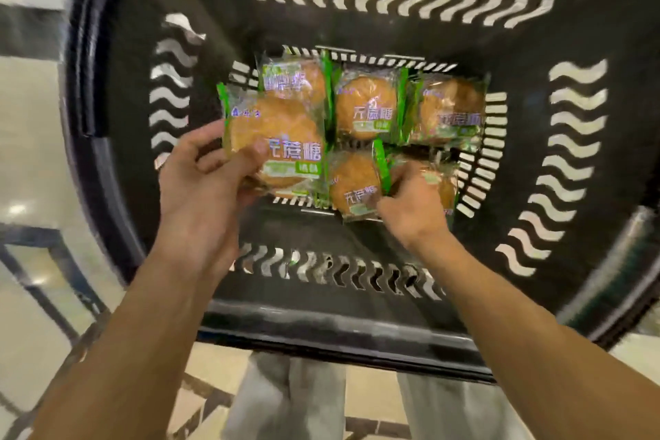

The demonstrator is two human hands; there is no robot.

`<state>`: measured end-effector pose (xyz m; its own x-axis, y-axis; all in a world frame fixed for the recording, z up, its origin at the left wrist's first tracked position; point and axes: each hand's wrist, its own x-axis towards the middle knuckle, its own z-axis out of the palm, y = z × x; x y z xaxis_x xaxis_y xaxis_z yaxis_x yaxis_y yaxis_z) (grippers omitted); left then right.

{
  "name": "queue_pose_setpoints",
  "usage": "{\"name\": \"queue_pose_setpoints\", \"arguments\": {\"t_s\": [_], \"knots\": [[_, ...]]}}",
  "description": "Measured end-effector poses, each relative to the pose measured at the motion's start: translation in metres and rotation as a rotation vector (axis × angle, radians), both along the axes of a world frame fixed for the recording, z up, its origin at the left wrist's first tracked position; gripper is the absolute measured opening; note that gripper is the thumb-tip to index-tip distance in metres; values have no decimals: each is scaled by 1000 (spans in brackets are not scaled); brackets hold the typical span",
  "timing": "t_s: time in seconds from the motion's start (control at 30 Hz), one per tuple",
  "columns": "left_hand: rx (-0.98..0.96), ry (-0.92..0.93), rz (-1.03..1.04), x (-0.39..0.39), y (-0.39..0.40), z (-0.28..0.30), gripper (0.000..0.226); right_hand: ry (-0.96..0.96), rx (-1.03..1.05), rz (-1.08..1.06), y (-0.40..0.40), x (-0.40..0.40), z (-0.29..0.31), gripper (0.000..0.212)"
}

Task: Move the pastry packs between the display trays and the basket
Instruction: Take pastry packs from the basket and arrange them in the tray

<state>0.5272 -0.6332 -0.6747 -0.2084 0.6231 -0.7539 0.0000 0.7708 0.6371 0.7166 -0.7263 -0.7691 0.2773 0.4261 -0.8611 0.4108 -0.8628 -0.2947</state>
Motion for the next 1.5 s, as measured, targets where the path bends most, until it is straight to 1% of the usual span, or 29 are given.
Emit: {"name": "queue_pose_setpoints", "arguments": {"t_s": [0.03,0.13,0.2,0.27,0.3,0.37,0.4,0.47,0.53,0.6,0.67,0.8,0.93,1.07,1.23,1.33,1.37,1.4,1.43,1.5], "knots": [[-5,6,-4,-2,1,-4,51,-39,-26,78,-2,0,0,45],[-13,17,-2,-6,3,-6,51,-173,-132,412,-3,2,7,49],[-14,23,-1,-8,4,-6,50,-220,-180,619,1,4,12,56],[-22,24,-16,-9,6,-5,50,-254,-185,727,6,9,15,60],[-25,22,-27,-9,7,-5,50,-272,-155,748,6,12,16,58],[-24,15,-43,-10,9,-5,48,-328,-8,801,3,20,13,49],[-24,9,-52,-11,9,-5,48,-353,79,839,1,23,10,49],[-25,8,-79,-11,9,-7,46,-368,201,917,-2,25,5,55],[-31,32,-104,-11,8,-10,43,-337,241,992,1,22,-1,62],[-39,46,-128,-11,6,-14,41,-293,233,1095,4,13,-11,69],[-45,33,-151,-13,3,-16,41,-253,237,1154,5,4,-22,73],[-55,30,-184,-14,4,-22,43,-222,232,1153,6,5,-34,79],[-37,36,-212,-5,14,-32,43,-200,215,1121,6,13,-32,75],[-40,24,-237,21,30,-51,47,-234,250,999,11,24,-15,74],[-96,-106,-147,80,36,-85,45,-316,381,760,14,62,20,64],[-158,-81,-162,105,37,-113,49,-328,402,680,12,88,33,65],[-156,-37,-178,111,36,-121,51,-319,392,654,10,95,35,64],[-127,55,-235,116,35,-128,52,-306,379,632,9,102,36,63],[-83,193,-334,118,33,-133,54,-293,374,614,8,106,37,63],[12,524,-578,119,25,-137,66,-276,386,579,8,111,39,64]]}}
